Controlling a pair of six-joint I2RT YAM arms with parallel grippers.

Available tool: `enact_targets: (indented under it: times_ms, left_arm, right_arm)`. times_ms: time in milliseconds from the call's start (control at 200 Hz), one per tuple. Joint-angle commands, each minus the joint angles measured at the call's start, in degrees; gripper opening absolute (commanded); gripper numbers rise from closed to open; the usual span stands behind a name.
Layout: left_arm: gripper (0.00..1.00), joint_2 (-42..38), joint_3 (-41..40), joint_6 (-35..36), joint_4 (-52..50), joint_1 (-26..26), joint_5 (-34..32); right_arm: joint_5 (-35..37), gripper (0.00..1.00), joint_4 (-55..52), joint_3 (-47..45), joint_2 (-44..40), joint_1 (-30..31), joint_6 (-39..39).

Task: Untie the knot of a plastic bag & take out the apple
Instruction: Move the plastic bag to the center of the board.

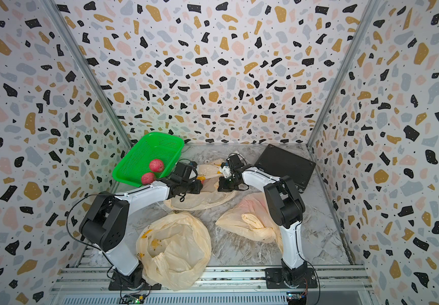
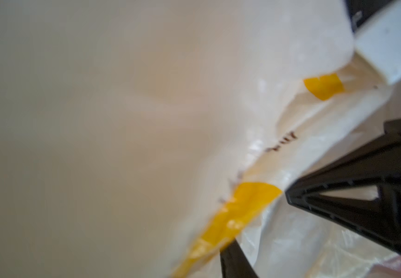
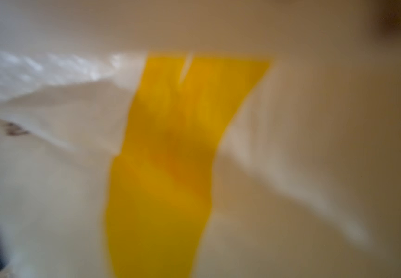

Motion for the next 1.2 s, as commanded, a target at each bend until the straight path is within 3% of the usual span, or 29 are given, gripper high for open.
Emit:
enact_targets:
  times_ms: [0, 250, 410, 606, 676, 776, 946, 1096, 1196]
  left_arm:
    - [0.41, 0.8, 3.3, 0.1, 3.3, 0.9, -5.9]
    - [0.52, 3.2, 5.4, -0.1, 6.8, 2.8, -7.4]
    - [0.53, 4.2, 3.6, -1.2, 14.8, 2.9, -7.0]
    - [0.52, 2.4, 2.3, -0.4, 14.7, 2.2, -5.6]
    - [0.52, 0.2, 0.1, -0.1, 14.8, 2.1, -5.6]
    - [0.51, -3.1, -2.7, 1.5, 15.3, 2.1, -4.1]
    - [0.50, -7.7, -1.8, 5.0, 10.6, 2.1, 0.1]
    - [0.50, -10.4, -0.4, 5.5, 5.8, 2.1, 6.1]
    - [0.50, -11.1, -0.8, 4.0, 4.3, 2.1, 9.2]
  right_arm:
    - [2.4, 0.01, -4.2, 0.0, -2.5, 0.1, -1.6]
    - [5.4, 0.00, -10.0, -5.6, -3.4, 0.6, -4.5]
    - [6.6, 0.00, -11.8, -8.0, -4.5, 0.9, -6.4]
    - [5.6, 0.00, -16.0, -5.3, -7.3, 1.3, -9.7]
    - [3.9, 0.13, -16.0, -4.6, -10.6, 1.4, -10.7]
    - [1.9, 0.41, -16.7, -1.1, -14.8, 1.3, -12.3]
    - [0.6, 0.70, -23.4, 9.6, -16.9, 1.3, -15.7]
    - [2.7, 0.85, -24.5, 13.7, -16.2, 1.5, -20.0]
    - [5.4, 0.88, -21.7, 14.0, -13.9, 1.8, -24.5]
